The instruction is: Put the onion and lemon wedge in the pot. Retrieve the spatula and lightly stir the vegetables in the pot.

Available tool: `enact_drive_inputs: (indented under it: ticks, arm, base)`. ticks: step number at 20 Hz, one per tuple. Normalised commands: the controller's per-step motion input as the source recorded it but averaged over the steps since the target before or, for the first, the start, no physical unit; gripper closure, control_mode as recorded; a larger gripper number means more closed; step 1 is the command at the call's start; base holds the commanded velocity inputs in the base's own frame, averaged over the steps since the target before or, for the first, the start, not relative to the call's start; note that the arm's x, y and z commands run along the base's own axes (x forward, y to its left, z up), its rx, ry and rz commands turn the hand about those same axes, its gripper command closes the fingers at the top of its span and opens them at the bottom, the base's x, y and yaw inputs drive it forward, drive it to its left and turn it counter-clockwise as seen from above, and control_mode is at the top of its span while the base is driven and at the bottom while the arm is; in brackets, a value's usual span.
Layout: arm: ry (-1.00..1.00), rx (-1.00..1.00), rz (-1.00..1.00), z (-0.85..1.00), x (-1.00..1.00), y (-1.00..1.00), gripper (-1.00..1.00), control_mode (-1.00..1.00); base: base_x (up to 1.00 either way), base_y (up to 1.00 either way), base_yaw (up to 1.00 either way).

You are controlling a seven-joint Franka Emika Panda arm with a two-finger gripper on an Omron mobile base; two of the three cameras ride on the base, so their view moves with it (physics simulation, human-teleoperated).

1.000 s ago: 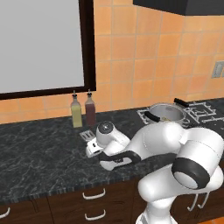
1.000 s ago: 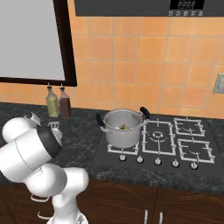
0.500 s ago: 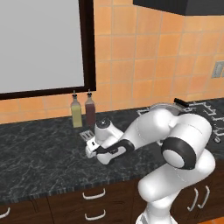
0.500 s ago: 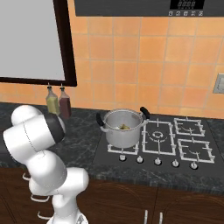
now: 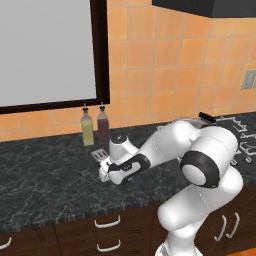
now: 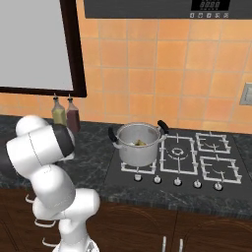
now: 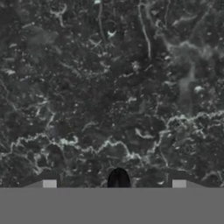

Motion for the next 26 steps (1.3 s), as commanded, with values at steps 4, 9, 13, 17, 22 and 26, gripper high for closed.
enact_drive_inputs:
  ticks: [4, 9, 13, 17, 22, 26]
  arm:
    - [0.03, 0.0, 0.0, -0.14, 0.0, 0.0, 1.0, -1.0]
    - [0.0, 0.0, 0.0, 0.06, -0.06, 0.0, 1.0, -1.0]
    - [-0.1, 0.0, -0.01, 0.73, -0.43, 0.0, 1.0, -1.0]
    - [-0.14, 0.09, -0.11, 1.0, -0.67, 0.0, 1.0, -1.0]
    - [-0.01, 0.3, -0.25, 1.0, -0.43, 0.0, 1.0, -1.0]
    - [-0.01, 0.38, -0.36, 1.0, -0.14, 0.03, 1.0, -1.0]
  base:
    - [0.0, 0.0, 0.0]
    - [0.0, 0.0, 0.0]
    - [0.0, 0.0, 0.0]
    - [0.0, 0.0, 0.0]
    - [0.0, 0.0, 0.0]
    - [0.0, 0.0, 0.0]
